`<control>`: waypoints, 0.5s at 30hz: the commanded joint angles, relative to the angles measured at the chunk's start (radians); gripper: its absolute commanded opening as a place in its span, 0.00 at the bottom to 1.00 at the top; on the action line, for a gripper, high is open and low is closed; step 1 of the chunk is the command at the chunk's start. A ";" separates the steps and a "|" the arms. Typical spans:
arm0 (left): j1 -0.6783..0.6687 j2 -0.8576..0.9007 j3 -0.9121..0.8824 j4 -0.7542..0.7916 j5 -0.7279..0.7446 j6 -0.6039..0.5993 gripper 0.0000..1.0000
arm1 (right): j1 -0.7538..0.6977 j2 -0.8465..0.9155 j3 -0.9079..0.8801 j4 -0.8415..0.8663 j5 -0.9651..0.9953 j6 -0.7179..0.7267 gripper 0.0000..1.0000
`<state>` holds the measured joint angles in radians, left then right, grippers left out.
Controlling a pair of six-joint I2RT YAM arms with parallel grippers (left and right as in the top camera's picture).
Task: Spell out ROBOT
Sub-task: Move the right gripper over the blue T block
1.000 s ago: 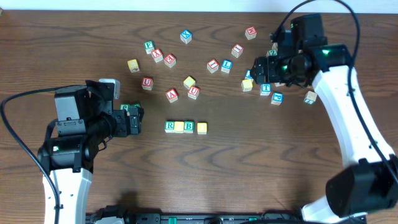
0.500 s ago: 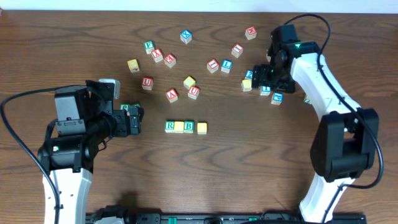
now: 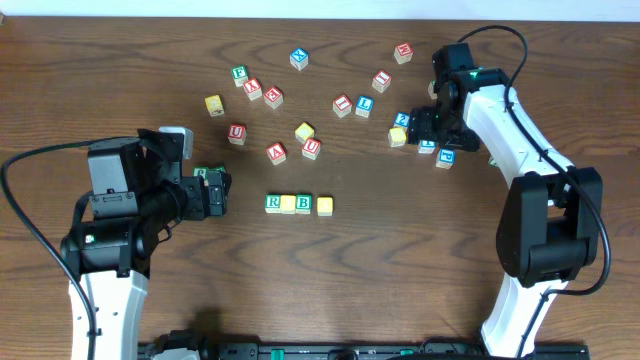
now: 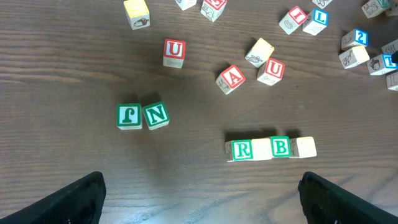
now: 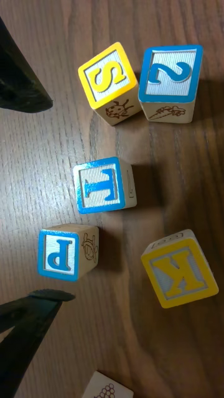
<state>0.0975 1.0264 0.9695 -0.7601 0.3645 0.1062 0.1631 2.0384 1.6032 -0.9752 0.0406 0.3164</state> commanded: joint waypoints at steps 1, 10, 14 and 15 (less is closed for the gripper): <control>0.004 -0.002 0.003 -0.003 0.001 0.013 0.97 | 0.008 0.010 0.019 -0.001 0.006 -0.064 0.88; 0.004 -0.002 0.003 -0.003 0.001 0.013 0.97 | -0.006 0.011 0.019 -0.009 -0.010 -0.079 0.76; 0.004 -0.002 0.003 -0.003 0.001 0.013 0.97 | -0.003 0.023 0.019 0.002 -0.018 -0.077 0.68; 0.004 -0.002 0.003 -0.003 0.001 0.013 0.97 | -0.003 0.034 0.019 0.004 -0.018 -0.066 0.63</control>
<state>0.0975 1.0264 0.9695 -0.7597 0.3645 0.1062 0.1612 2.0392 1.6035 -0.9760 0.0319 0.2474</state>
